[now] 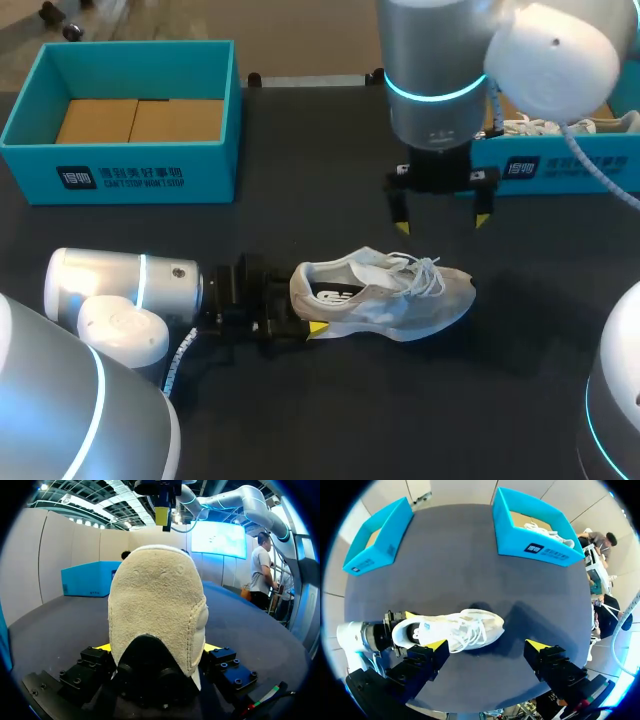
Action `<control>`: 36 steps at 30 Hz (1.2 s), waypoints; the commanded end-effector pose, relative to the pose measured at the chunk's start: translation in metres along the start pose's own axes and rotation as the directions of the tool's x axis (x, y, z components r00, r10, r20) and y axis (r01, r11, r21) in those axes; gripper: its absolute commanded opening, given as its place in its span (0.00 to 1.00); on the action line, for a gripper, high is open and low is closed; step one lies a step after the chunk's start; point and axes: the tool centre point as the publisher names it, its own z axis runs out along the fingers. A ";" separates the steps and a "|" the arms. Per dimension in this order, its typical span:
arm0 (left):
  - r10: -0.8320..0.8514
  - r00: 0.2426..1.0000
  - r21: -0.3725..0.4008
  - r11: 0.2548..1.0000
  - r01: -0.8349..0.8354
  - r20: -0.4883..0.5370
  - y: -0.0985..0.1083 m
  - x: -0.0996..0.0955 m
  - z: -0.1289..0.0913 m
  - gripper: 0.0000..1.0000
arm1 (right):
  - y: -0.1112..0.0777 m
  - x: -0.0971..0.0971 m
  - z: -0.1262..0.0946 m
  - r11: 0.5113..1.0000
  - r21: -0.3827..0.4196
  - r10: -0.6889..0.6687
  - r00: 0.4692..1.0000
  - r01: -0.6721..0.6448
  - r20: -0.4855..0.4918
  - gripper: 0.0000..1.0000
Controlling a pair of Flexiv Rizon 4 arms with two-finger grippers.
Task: Take the shoe out of the shoebox, open the shoe tongue, remove and reinsert the insole, then place the shoe into the shoebox
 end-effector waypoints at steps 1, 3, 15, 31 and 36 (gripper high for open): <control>0.000 1.000 0.000 1.000 0.000 0.002 0.001 0.002 0.000 0.00 | 0.001 0.004 0.000 1.000 0.003 0.000 1.000 0.000 0.019 1.00; 0.000 1.000 0.000 1.000 0.000 0.002 0.001 0.002 0.000 0.00 | 0.001 0.004 0.000 1.000 0.003 0.000 1.000 0.000 0.019 1.00; 0.000 1.000 0.000 1.000 0.000 0.002 0.001 0.002 0.000 0.00 | -0.010 0.044 -0.011 1.000 -0.001 -0.013 0.995 0.013 0.102 1.00; 0.000 1.000 0.000 1.000 0.000 0.002 0.001 0.002 0.000 0.00 | -0.029 0.106 -0.007 0.994 0.037 -0.108 0.973 0.103 0.206 1.00; 0.000 1.000 0.000 1.000 0.000 0.002 0.001 0.002 0.000 0.00 | -0.031 0.114 0.003 0.995 0.045 -0.101 0.964 0.093 0.247 1.00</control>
